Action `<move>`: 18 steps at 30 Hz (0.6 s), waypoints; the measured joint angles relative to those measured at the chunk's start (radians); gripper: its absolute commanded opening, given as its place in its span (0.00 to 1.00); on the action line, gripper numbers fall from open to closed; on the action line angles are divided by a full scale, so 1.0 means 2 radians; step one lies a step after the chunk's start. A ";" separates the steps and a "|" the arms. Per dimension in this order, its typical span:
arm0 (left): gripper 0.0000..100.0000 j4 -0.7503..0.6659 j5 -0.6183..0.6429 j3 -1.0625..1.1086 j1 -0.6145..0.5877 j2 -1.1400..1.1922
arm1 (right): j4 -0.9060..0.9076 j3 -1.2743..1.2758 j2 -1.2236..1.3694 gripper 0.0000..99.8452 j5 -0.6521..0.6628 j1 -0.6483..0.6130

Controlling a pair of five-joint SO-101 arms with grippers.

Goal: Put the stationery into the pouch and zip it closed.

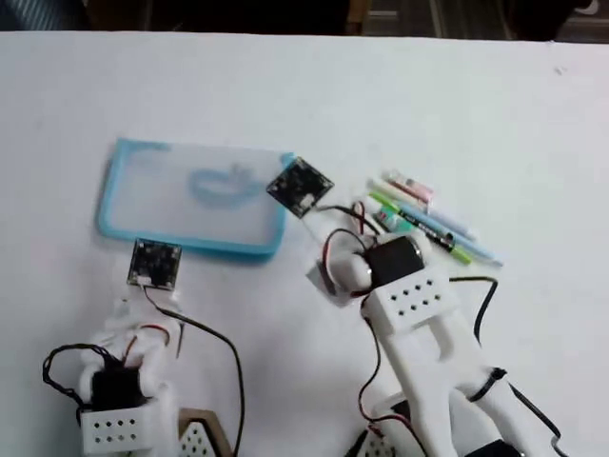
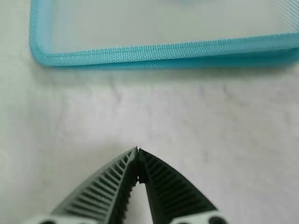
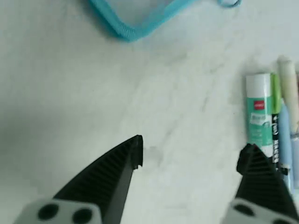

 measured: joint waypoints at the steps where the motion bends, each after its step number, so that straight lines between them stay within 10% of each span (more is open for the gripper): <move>1: 0.03 0.000 0.000 0.000 0.000 0.000 | 0.019 -0.003 0.000 0.13 0.002 0.001; 3: 0.03 0.000 0.000 0.000 0.000 0.000 | 0.050 -0.012 0.000 0.00 0.002 0.003; 18: 0.10 0.000 0.000 0.000 0.000 0.000 | -0.050 -0.067 0.052 0.17 0.086 0.002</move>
